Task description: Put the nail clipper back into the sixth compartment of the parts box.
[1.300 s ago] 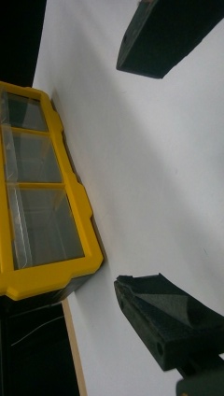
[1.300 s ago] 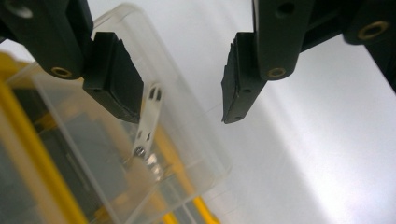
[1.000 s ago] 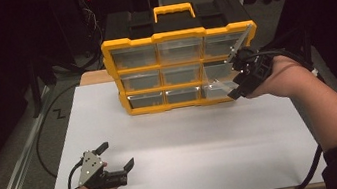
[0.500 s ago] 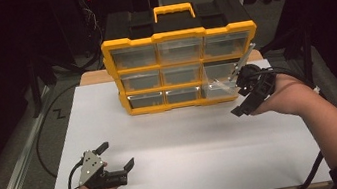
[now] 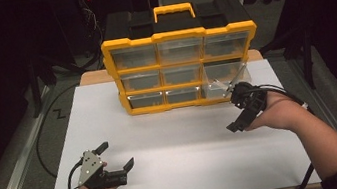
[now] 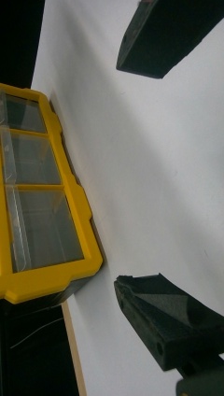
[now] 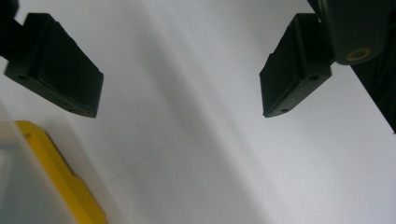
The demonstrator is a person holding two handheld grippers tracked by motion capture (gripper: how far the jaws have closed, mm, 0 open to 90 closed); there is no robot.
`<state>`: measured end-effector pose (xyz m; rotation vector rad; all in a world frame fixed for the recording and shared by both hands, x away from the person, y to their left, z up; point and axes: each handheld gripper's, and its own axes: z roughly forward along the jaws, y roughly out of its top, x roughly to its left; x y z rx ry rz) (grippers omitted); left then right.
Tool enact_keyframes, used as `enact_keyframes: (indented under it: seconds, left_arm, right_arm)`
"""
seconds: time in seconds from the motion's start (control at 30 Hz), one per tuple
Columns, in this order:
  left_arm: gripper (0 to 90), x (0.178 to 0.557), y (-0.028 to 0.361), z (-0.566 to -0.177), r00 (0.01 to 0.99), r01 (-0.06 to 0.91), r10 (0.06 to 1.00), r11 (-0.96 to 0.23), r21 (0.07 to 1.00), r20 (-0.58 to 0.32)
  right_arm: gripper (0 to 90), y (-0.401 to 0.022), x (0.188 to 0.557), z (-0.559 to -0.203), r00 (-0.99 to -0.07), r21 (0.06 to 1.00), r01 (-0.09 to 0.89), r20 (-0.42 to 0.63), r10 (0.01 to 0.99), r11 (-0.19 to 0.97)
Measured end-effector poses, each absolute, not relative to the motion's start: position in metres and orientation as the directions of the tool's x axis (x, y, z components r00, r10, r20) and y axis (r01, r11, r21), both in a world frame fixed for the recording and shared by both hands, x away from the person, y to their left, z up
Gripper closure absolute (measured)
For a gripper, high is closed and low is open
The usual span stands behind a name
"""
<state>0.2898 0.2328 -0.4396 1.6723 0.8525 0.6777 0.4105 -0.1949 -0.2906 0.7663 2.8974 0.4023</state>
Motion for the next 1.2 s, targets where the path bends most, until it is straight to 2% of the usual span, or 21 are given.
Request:
enact_keyframes:
  seconds: [0.3,0.8,1.2]
  left_arm:
    - [0.3,0.29,0.233,-0.44,0.581,0.197,0.814,-0.161,0.967,0.017]
    - [0.3,0.29,0.234,-0.439,0.577,0.202,0.816,-0.157,0.967,0.012]
    - [0.3,0.288,0.234,-0.439,0.579,0.208,0.816,-0.158,0.965,0.009]
  right_arm:
    - [0.9,-0.191,0.408,-0.331,-0.857,0.269,0.487,-0.037,0.514,0.831]
    - [0.9,-0.185,0.406,-0.386,-0.842,0.274,0.512,-0.028,0.539,0.814]
    - [0.9,-0.181,0.403,-0.402,-0.826,0.325,0.522,-0.041,0.563,0.789]
